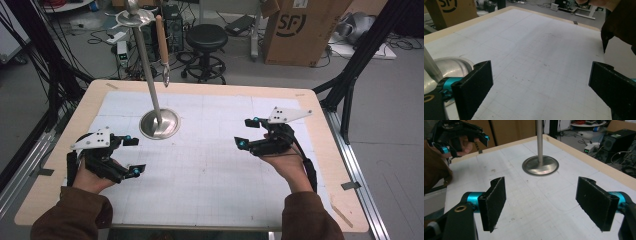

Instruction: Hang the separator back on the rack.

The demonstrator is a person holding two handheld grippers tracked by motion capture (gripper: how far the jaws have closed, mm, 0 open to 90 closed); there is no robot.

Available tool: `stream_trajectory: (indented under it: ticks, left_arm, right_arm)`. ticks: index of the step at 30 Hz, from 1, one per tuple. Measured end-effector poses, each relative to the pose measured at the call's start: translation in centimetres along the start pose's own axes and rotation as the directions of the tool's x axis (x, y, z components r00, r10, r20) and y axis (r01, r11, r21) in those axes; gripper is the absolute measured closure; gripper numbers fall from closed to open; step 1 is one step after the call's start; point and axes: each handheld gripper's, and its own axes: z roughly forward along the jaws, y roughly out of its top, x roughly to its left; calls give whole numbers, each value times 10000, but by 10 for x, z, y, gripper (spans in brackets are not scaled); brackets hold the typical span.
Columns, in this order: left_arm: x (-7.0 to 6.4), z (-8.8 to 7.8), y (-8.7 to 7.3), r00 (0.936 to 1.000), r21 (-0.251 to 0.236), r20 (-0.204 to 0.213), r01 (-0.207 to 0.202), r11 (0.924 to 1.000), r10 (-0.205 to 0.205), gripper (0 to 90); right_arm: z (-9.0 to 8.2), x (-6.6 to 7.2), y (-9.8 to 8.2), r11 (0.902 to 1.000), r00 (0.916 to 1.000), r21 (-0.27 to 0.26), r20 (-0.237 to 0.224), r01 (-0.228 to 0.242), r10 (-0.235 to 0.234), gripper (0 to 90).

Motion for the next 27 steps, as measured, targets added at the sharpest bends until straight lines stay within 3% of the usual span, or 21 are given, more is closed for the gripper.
stream_trajectory:
  ticks: [13, 27]
  left_arm:
    - [0, 2, 0, 10000, 40, -24, 13, 10000, -12, 61]
    - [-1, 3, 1, 10000, -35, 5, -48, 10000, 48, 61]
  right_arm:
    - [-6, 6, -29, 9990, 9993, -359, 262, -248, 257, 216]
    - [-10, 4, -45, 9979, 9977, -394, 401, -522, 538, 213]
